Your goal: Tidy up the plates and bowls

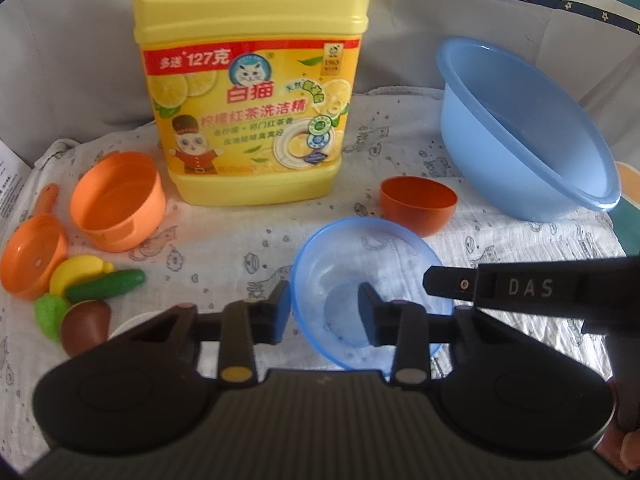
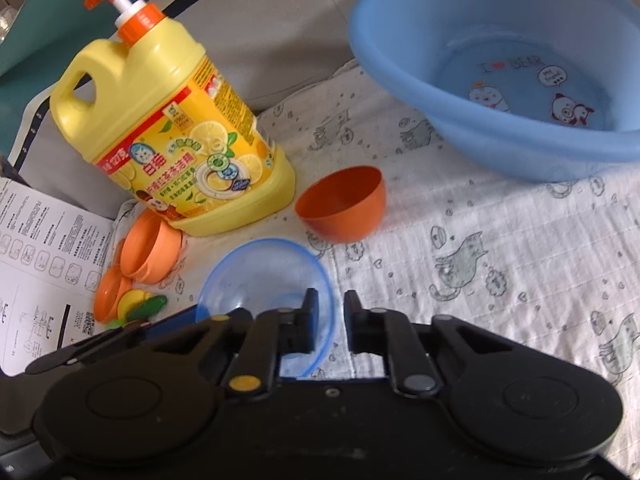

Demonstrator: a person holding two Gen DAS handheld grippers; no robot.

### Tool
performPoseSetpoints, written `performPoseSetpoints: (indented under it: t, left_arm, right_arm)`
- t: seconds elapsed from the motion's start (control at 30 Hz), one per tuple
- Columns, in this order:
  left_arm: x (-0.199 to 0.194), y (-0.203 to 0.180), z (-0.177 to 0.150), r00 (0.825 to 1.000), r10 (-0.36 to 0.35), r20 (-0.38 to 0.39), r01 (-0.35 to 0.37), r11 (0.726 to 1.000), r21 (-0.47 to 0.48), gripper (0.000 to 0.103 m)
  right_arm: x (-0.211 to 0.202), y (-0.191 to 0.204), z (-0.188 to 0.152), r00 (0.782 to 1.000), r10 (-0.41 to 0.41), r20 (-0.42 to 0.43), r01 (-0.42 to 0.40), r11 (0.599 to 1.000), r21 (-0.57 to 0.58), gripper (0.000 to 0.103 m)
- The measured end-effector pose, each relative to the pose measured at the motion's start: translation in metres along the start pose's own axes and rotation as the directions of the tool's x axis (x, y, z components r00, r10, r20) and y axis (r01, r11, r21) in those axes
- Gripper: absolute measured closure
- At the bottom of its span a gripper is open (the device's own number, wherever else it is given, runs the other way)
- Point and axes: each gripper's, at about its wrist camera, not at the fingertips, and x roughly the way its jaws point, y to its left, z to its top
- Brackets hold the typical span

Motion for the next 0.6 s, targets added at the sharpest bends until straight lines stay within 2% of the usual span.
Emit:
performPoseSetpoints:
  t: [0.13, 0.37, 0.6]
  left_arm:
    - [-0.003, 0.000, -0.004, 1.000, 0.017, 0.002, -0.016, 1.000, -0.009, 0.077]
    - [-0.025, -0.012, -0.013, 0.999, 0.037, 0.015, -0.037, 0.999, 0.004, 0.077]
    - [-0.062, -0.021, -0.031, 0.999, 0.037, 0.038, -0.036, 0.999, -0.025, 0.077]
  right_arm:
    - [-0.002, 0.003, -0.004, 1.000, -0.011, 0.015, 0.011, 1.000, -0.019, 0.091]
    - [-0.024, 0.005, -0.012, 1.000, -0.011, 0.024, 0.011, 1.000, -0.025, 0.091]
    - [-0.059, 0.012, -0.033, 0.999, -0.005, 0.038, 0.007, 0.998, -0.055, 0.091]
